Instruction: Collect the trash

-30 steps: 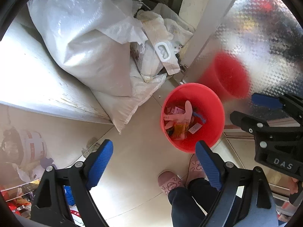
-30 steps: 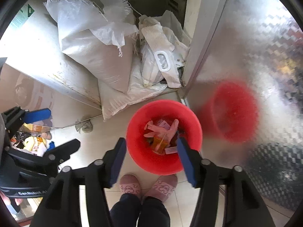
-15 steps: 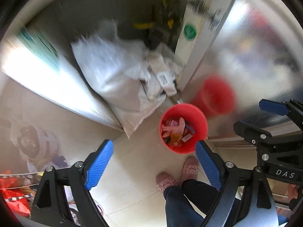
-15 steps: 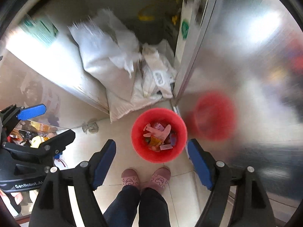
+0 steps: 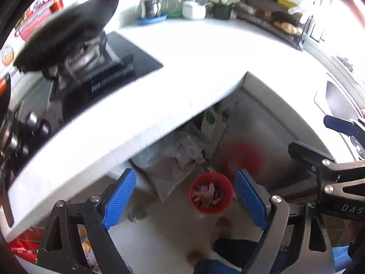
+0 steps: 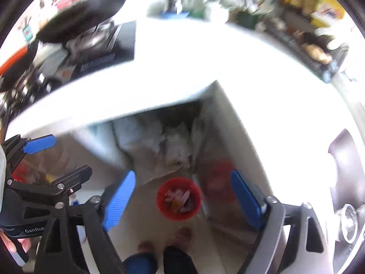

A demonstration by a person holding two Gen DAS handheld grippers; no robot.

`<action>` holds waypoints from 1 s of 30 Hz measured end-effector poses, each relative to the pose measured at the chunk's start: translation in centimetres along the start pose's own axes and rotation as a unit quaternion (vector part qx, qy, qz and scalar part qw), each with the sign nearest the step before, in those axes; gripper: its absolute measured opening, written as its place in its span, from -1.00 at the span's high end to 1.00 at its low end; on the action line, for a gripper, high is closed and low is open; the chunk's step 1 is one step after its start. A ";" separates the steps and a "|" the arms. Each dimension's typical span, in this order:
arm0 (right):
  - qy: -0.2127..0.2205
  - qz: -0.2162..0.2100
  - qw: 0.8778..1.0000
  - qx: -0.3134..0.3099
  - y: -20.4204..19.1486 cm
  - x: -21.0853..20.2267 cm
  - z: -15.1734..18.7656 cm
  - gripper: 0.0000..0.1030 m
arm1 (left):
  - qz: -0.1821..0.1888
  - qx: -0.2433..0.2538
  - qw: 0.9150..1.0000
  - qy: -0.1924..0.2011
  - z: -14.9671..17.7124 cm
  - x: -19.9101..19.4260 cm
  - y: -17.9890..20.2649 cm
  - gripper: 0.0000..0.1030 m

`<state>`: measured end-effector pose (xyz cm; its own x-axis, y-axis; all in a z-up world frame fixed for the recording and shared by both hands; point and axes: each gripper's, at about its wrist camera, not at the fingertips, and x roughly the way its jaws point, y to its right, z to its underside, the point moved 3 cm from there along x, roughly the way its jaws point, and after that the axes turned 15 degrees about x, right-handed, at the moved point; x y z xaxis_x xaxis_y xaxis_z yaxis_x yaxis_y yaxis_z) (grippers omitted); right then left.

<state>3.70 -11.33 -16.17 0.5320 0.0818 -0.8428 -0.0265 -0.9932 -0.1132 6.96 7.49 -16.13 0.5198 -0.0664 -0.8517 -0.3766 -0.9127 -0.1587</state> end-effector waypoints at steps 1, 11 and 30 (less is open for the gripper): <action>0.016 0.010 1.000 -0.001 0.3 -1.0 -0.4 -0.79 | 0.001 0.003 1.000 0.009 -0.6 -0.8 0.0 -0.70; 0.100 0.082 0.989 0.064 2.2 -10.1 -0.8 -0.99 | 0.038 0.056 0.994 0.081 -4.2 -8.1 1.1 -0.70; 0.181 0.126 0.963 0.157 -0.3 -22.0 5.2 -0.99 | 0.058 0.120 0.977 0.167 2.0 -21.2 1.3 -0.70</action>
<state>-12.37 -12.37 -0.36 0.7339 -0.2486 -0.6321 -0.4170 -0.8995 -0.1303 -6.06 8.56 0.69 0.6687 -0.3275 -0.6675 -0.5959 -0.7730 -0.2176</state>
